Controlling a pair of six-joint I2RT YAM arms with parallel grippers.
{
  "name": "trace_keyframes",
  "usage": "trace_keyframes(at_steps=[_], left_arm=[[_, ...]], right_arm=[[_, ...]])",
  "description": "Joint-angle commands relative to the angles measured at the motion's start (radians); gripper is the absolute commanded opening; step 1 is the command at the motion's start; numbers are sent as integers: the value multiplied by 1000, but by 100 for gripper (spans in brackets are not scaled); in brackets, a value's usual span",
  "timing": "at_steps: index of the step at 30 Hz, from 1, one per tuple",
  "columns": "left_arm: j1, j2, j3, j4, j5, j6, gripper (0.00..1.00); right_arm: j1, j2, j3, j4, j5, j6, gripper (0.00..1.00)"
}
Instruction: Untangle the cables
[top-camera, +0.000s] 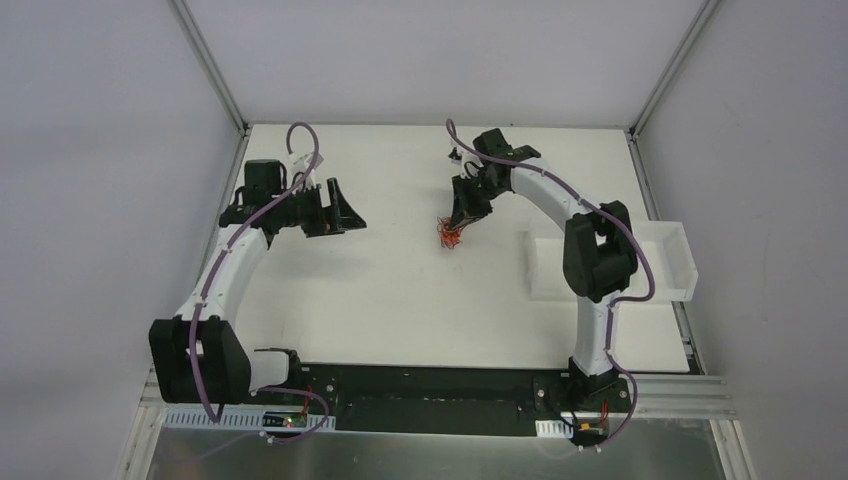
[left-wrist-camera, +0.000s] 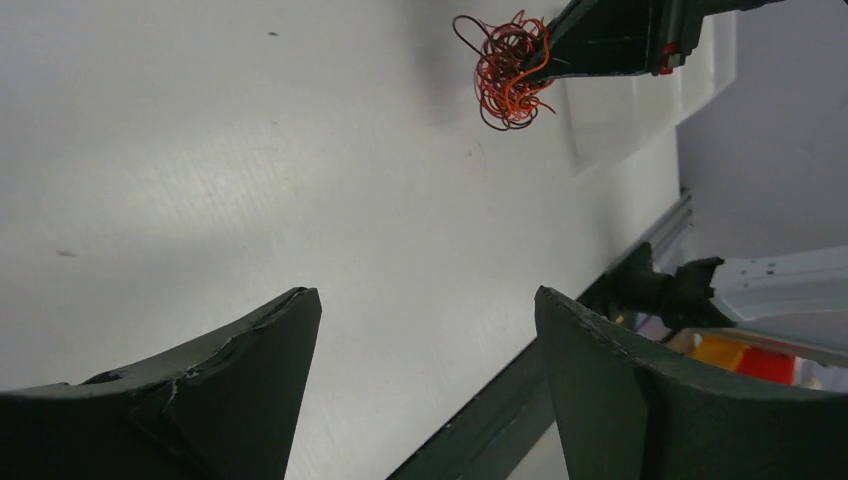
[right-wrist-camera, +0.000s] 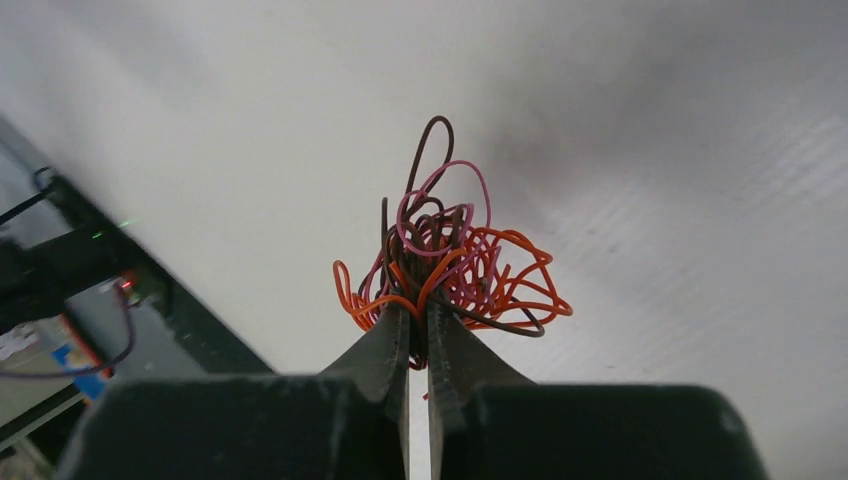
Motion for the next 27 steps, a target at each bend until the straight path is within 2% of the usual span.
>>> trace_keyframes(at_steps=[1, 7, 9, 12, 16, 18, 22, 25, 27], left_arm=[[-72, 58, -40, 188, 222, -154, 80], [-231, 121, -56, 349, 250, -214, 69], [-261, 147, -70, 416, 260, -259, 68], [-275, 174, -120, 574, 259, -372, 69], [-295, 206, -161, 632, 261, -419, 65], [-297, 196, -185, 653, 266, -430, 56], [-296, 147, -230, 673, 293, -435, 24], [-294, 87, -263, 624, 288, -396, 3], [-289, 43, -270, 530, 267, -343, 0]], right_arm=[[37, -151, -10, 57, -321, 70, 0], [83, -153, -7, 94, -556, 149, 0], [104, -157, -13, 104, -628, 149, 0], [138, -181, -39, 127, -684, 190, 0], [176, -230, -135, 252, -692, 293, 0], [181, -245, -169, 298, -689, 314, 0], [177, -257, -207, 280, -661, 291, 0], [166, -273, -220, 251, -631, 264, 0], [155, -289, -230, 232, -595, 246, 0]])
